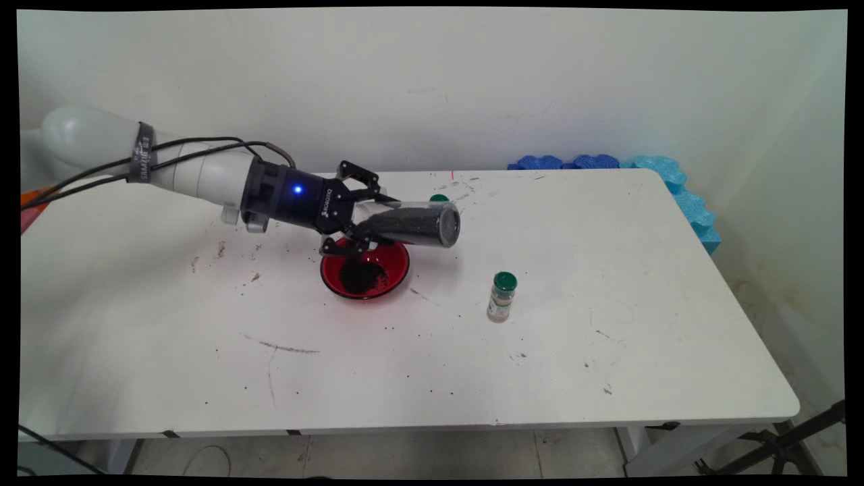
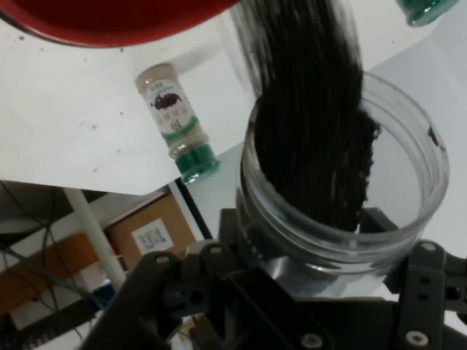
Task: Pour the black seasoning powder in the red bowl
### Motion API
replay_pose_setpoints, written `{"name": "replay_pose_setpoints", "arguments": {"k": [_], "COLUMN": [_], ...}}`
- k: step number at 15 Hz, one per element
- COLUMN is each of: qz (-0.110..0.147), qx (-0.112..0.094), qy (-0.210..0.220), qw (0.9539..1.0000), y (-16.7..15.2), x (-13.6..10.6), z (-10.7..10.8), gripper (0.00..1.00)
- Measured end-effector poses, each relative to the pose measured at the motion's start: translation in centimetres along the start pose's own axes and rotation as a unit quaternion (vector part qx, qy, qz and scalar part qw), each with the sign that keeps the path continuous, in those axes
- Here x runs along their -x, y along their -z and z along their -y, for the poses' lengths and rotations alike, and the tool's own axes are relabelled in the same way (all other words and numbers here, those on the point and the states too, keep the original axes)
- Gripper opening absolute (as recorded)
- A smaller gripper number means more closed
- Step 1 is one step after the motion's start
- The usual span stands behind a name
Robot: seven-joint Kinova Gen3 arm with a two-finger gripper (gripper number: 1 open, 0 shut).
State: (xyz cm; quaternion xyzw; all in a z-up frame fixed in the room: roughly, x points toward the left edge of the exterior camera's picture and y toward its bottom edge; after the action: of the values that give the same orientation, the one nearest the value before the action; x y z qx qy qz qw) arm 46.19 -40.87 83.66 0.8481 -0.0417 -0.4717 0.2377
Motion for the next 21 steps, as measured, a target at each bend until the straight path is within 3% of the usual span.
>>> {"name": "replay_pose_setpoints", "arguments": {"k": [6,12,17,21], "qz": [0.008,0.013,0.016,0.019], "qx": [0.018,0.024,0.019,0.007], "qy": [0.033,0.038,-0.003,-0.080], "qw": [0.9993,0.9989,0.9997,0.9966], "y": [-0.15,-0.19,-0.31,-0.35], "x": [0.24,0.39,0.54,0.75], "z": [-0.25,-0.25,-0.32,-0.45], "gripper": [0.00,0.00,0.00,0.00]}}
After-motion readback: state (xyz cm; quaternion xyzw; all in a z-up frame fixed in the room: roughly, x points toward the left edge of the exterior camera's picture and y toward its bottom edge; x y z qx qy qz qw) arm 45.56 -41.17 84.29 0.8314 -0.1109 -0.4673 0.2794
